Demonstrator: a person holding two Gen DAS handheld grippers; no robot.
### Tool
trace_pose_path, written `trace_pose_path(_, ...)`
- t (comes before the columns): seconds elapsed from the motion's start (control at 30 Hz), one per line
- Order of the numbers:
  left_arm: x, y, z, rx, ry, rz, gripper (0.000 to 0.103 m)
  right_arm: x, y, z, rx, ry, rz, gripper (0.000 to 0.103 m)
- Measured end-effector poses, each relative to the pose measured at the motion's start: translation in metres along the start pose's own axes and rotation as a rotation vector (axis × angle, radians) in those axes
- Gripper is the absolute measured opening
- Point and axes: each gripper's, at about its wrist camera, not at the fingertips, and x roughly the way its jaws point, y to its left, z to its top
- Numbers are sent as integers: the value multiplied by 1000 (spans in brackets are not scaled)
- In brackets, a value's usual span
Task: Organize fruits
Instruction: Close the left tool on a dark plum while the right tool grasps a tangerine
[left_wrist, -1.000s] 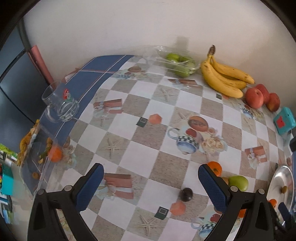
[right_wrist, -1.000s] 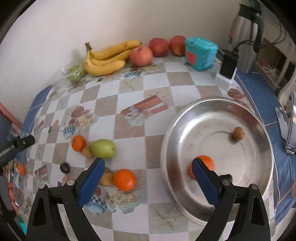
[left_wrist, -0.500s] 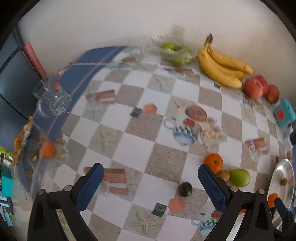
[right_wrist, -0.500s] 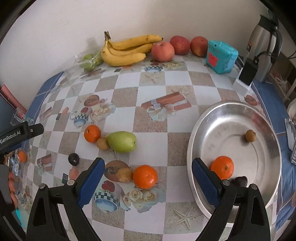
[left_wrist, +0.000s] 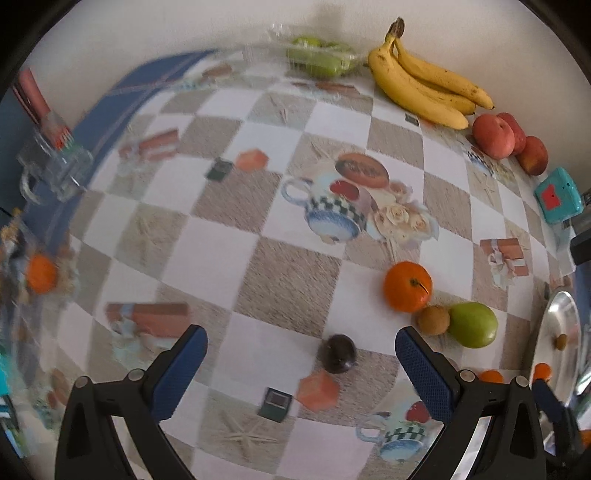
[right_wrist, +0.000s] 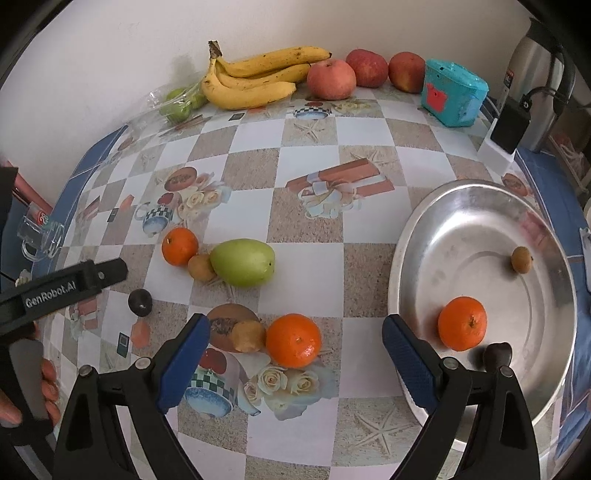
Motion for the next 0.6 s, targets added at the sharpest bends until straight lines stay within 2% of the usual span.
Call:
trace_pose_path(0.03, 2, 0, -1, -2, 7, -6, 101, 1, -1, 0, 4, 4, -4, 93)
trace_pose_path(0.1, 7, -4, -2, 9, 19, -12, 95, 3, -3, 0, 12, 10, -3, 83)
trace_pose_path(0.17, 11, -6, -3, 12, 31, -22, 90, 5, -5, -1, 23, 16, 8, 77)
trace_pose_path(0.33, 21, -8, -5, 8, 65, -36, 77, 11, -6, -3, 37, 35, 34, 68)
trace_pose_path(0.43, 24, -8, -6, -4, 78, -43, 67, 14, -7, -4, 51, 46, 49, 66)
trace_pose_path(0.5, 22, -8, -6, -3, 71, -44, 55, 16, -8, -4, 64, 54, 64, 64)
trace_pose_path(0.6, 20, -4, -7, -11, 71, -55, 41, 19, -10, -5, 82, 65, 82, 59)
